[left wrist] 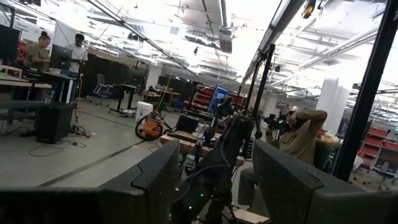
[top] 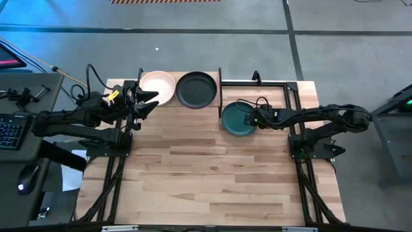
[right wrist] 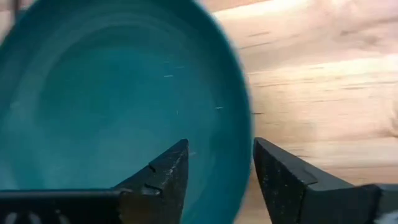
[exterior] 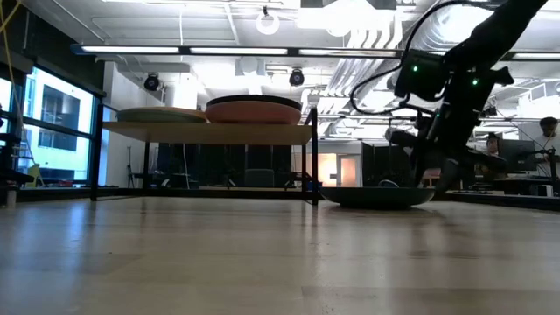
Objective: Place and stack plates onto a shelf
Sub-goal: Stack the green plate on top of the black plate
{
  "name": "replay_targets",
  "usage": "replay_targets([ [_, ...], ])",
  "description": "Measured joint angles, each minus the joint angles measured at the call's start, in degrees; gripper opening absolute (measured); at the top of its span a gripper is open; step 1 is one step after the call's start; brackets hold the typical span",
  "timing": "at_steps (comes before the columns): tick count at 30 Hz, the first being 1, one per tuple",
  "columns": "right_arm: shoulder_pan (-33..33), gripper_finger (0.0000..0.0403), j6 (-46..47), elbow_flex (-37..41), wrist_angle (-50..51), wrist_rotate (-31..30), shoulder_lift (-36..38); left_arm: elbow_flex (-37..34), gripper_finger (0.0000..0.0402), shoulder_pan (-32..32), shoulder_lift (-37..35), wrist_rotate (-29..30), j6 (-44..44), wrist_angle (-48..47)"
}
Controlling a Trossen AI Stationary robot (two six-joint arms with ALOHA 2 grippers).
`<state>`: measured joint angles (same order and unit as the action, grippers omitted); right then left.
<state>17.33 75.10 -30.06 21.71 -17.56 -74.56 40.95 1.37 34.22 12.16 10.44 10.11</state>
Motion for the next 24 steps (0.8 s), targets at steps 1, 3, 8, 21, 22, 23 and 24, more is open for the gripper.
replay_targets([
  [1, 0.3, 0.0156, 0.6, 0.0, 0.1, 0.0, -0.6, 0.0, 0.0190, 0.0, 0.0, 0.0, 0.0, 0.0],
  [3, 0.7, 0.0139, 1.2, 0.0, 0.1, 0.2, -1.6, 0.0, 0.0190, 0.0, 0.0, 0.0, 0.0, 0.0],
  [8, 0.8, 0.0076, 1.5, 0.0, -0.2, 0.3, -2.9, 0.0, 0.0190, 0.0, 0.0, 0.0, 0.0, 0.0],
  [21, 3.0, 0.0002, -10.9, -4.5, 14.9, -0.8, 11.6, 0.0, 0.0190, 0.0, 0.0, 0.0, 0.0, 0.0],
  [22, 3.4, 0.0001, -13.9, -6.1, 18.6, -0.6, 13.7, 0.0, 0.0190, 0.0, 0.0, 0.0, 0.0, 0.0],
  [23, 3.7, 0.0001, -17.0, -7.9, 22.5, 0.0, 15.5, 0.0, 0.0190, 0.0, 0.0, 0.0, 0.0, 0.0],
  [24, 3.9, 0.0001, -20.1, -9.9, 26.0, 1.5, 17.1, 0.0, 0.0190, 0.0, 0.0, 0.0, 0.0, 0.0],
])
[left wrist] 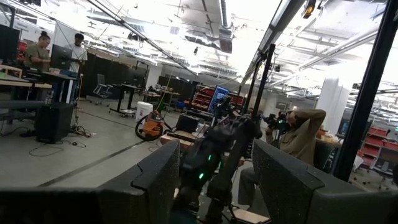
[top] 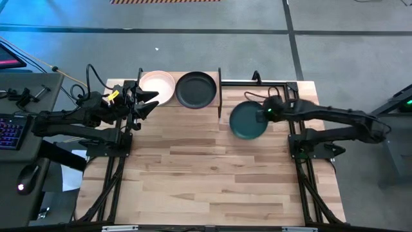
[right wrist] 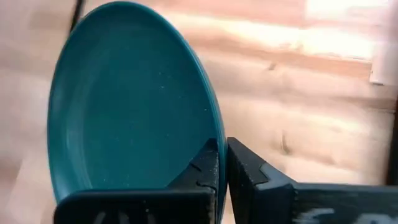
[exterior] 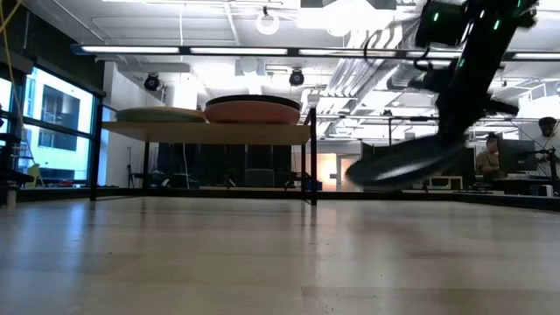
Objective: Place and stack plates onto a shelf
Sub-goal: Stack the green plate on top of the black plate
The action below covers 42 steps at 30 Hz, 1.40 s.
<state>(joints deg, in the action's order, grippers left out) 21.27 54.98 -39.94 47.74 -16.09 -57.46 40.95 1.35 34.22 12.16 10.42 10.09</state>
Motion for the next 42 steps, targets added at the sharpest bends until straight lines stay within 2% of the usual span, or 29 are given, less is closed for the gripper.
replay_targets([
  [2, 0.3, 0.0001, -5.6, -3.7, 6.7, 5.8, 2.2, 0.0, 0.0190, 0.0, 0.0, 0.0, 0.0, 0.0],
  [5, -1.0, 0.0001, -11.0, -7.9, 12.2, 18.6, 3.5, 0.0, 0.0190, 0.0, 0.0, 0.0, 0.0, 0.0],
  [7, -3.4, 0.0000, -11.4, -9.7, 11.9, 25.8, 3.5, 0.0, 0.0190, 0.0, 0.0, 0.0, 0.0, 0.0],
  [9, -7.0, 0.0000, -10.7, -10.7, 7.7, 29.3, 2.8, 0.0, 0.0190, 0.0, 0.0, 0.0, 0.0, 0.0],
  [11, -10.5, 0.0000, -8.3, -11.2, -1.0, 29.3, 1.6, 0.0, 0.0190, 0.0, 0.0, 0.0, 0.0, 0.0],
  [13, -12.9, 0.0000, -5.9, -12.1, -12.9, 26.4, -0.2, 0.0, 0.0190, 0.0, 0.0, 0.1, 0.1, 0.0],
  [16, -13.5, 0.0000, -3.1, -15.8, -25.5, 16.2, -5.2, 0.0, 0.0190, 0.0, 0.0, 1.0, 0.1, 0.0],
  [19, -10.7, 0.0000, -6.9, -24.7, -26.7, 7.9, -11.7, 0.0, 0.0190, 0.0, 0.0, 1.1, 0.2, 0.0],
  [22, -6.3, 0.0000, -11.8, -35.4, -22.1, 4.1, -19.1, 0.0, 0.0190, 0.0, 0.0, 1.1, 1.8, 0.0],
  [26, -1.4, 0.0000, -16.3, -47.8, -17.9, 6.1, -29.4, 0.0, 0.0190, 0.0, 0.0, 1.1, 3.0, 0.0],
  [31, 1.6, 0.0000, -18.0, -57.4, -12.2, 13.9, -39.9, 0.0, 0.0190, 0.0, 0.0, 0.4, 3.0, 0.0],
  [36, 3.7, 0.0000, -17.6, -60.3, -12.1, 15.8, -44.6, 0.0, 0.0190, 0.0, 0.0, 0.4, 4.5, 0.0],
  [42, 6.6, 0.0000, -15.7, -58.9, -11.1, 16.2, -45.2, 0.0, 0.0190, 0.0, 0.0, 0.4, 4.5, 0.0],
])
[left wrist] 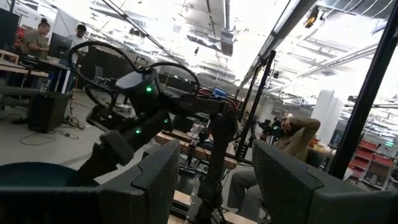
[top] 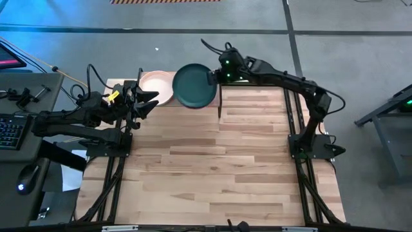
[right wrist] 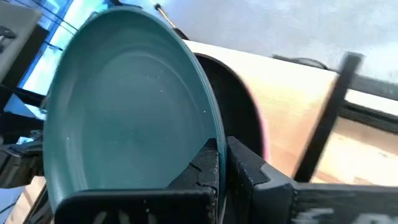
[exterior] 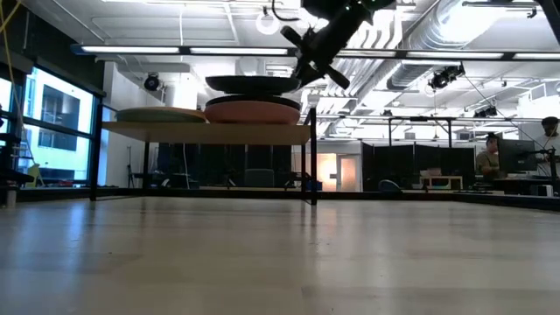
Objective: Place and stack plates onto a shelf
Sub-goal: Stack the green plate on top of the black plate, then return to Home Position
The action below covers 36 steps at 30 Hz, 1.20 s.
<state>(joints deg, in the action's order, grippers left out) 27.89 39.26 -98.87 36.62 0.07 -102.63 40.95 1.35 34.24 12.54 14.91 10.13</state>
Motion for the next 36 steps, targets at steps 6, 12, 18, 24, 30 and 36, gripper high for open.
replay_targets([
  [6, 0.6, 0.0000, 0.9, 0.1, -0.2, 1.5, 0.1, 0.0, 0.0190, 0.0, 0.0, 0.0, 0.0, 0.0],
  [12, 0.6, 0.0000, 0.8, 0.1, 0.6, 1.6, 0.1, 0.0, 0.0190, 0.0, 0.0, 0.0, 0.0, 0.0],
  [18, 0.6, 0.0020, 0.3, 0.2, 0.2, 0.4, 0.1, 0.0, 0.0190, 0.0, 0.0, 0.0, -0.1, 0.0],
  [24, 0.6, 0.0108, -0.9, 0.2, -0.9, 0.7, 0.2, 0.0, 0.0190, 0.0, 0.0, 0.0, -0.1, 0.0],
  [30, 1.2, 0.0186, -3.4, 0.2, -0.4, 2.5, 0.4, 0.0, 0.0190, 0.0, 0.0, -0.9, -0.1, 0.0],
  [36, 1.5, 0.0221, -9.8, 0.2, 1.8, 6.7, 1.3, 0.0, 0.0190, 0.0, 0.0, -1.8, -0.1, 0.0],
])
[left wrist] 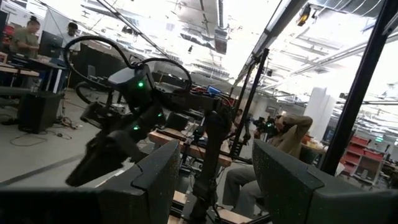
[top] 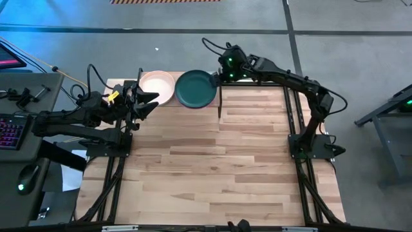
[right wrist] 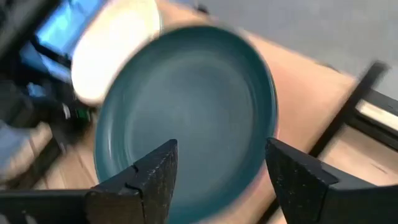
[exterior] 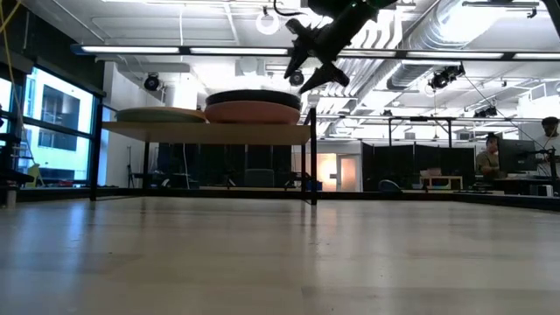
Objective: Place and stack plates onto a shelf
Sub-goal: Return to Home Position
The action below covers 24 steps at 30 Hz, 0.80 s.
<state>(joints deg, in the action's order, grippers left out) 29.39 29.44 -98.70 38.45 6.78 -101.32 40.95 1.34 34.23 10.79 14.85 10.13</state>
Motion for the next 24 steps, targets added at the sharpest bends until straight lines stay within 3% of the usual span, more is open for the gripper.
replay_targets([
  [7, -3.5, 0.0225, -11.2, 0.9, 16.4, -1.8, 5.7, 0.0, 0.0190, 0.0, 0.0, 0.0, -1.2, -0.1],
  [12, -9.3, 0.0225, -12.6, 12.8, 16.3, -3.4, 16.1, 0.0, 0.0190, 0.0, 0.0, 0.0, -3.5, -0.1],
  [17, -16.0, 0.0225, -2.6, 32.5, -0.2, -2.8, 30.9, 0.0, 0.0190, 0.0, 0.0, 0.1, -3.5, -0.1],
  [21, -22.8, 0.0225, 5.8, 46.5, -22.5, -2.9, 41.1, 0.0, 0.0190, 0.0, 0.0, 0.4, -3.5, -1.3],
  [24, -26.6, 0.0225, 6.5, 53.8, -38.7, -4.7, 45.8, 0.0, 0.0190, 0.0, 0.0, 0.5, -3.5, -2.1],
])
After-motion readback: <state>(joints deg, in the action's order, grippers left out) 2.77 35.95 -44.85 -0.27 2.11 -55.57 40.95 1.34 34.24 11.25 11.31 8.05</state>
